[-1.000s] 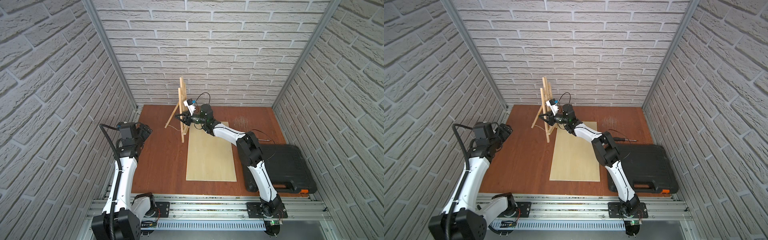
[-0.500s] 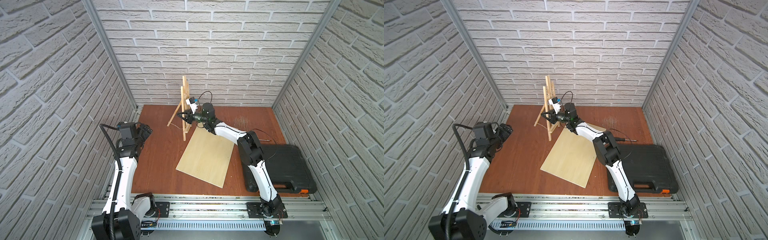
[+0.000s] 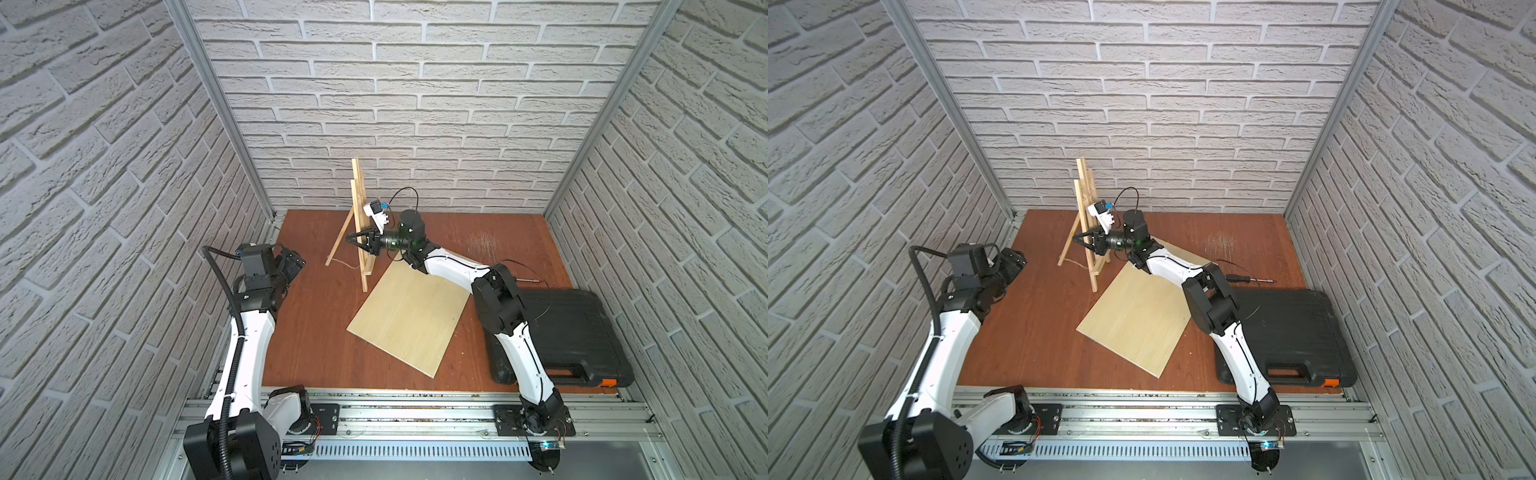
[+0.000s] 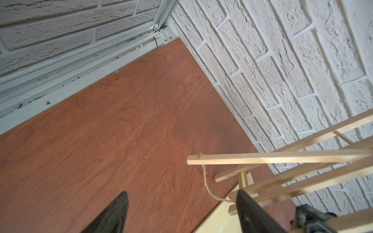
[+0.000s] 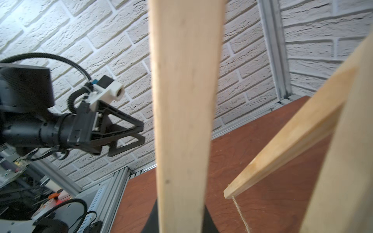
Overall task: Disassemble the easel
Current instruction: Adjust the easel at the corner of the board, then fold up the easel at the center of the board.
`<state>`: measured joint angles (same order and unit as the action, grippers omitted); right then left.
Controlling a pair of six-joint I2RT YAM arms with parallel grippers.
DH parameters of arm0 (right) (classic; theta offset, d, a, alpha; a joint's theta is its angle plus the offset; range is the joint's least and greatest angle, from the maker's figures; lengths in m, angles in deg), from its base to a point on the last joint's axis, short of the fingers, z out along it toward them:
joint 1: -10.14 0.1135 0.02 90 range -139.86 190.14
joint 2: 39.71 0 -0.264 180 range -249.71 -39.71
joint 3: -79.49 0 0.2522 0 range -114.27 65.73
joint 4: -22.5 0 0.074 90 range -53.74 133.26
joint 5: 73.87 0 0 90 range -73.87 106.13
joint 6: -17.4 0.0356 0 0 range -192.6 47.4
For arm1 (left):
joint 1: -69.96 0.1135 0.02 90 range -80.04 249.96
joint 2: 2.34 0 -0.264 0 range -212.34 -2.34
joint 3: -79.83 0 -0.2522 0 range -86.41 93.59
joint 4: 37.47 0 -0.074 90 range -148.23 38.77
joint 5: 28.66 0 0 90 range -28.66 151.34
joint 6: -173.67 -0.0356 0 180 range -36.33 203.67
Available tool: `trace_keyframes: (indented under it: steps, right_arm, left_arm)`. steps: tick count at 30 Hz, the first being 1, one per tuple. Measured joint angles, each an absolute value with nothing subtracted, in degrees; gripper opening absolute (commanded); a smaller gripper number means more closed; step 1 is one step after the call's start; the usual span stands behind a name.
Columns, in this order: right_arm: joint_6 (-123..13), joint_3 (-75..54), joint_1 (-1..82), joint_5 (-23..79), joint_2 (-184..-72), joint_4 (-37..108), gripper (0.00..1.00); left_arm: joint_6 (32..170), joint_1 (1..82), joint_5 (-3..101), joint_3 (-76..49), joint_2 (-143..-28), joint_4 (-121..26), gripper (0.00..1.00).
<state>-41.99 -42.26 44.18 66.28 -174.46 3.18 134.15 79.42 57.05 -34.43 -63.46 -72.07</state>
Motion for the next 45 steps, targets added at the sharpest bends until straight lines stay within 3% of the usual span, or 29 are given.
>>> trace_keyframes:
  steps: [7, 15, 23, 35, 45]
  right_arm:
    - [-31.15, -40.92, 45.28, 74.76, -174.27, -6.33, 0.03]
    - [-18.45, -43.09, 48.64, 79.11, -174.29, -20.40, 0.03]
    - [-14.73, -44.33, 50.79, 78.57, -174.42, -25.01, 0.03]
    - [-12.22, -45.86, 51.70, 73.12, -177.00, -26.24, 0.03]
    - [-6.34, -47.52, 52.62, 69.74, -180.28, -30.74, 0.03]
  left_arm:
    - [132.77, 80.60, 56.13, -34.38, -66.26, -72.09, 0.69]
    - [132.51, 80.95, 53.27, -34.30, -68.32, -71.22, 0.43]
    - [134.11, 80.84, 50.40, -34.38, -70.17, -68.44, 0.21]
    - [135.97, 75.61, 49.44, -35.17, -74.48, -66.87, 0.13]
    - [135.97, 70.48, 49.44, -35.17, -78.13, -66.95, 0.13]
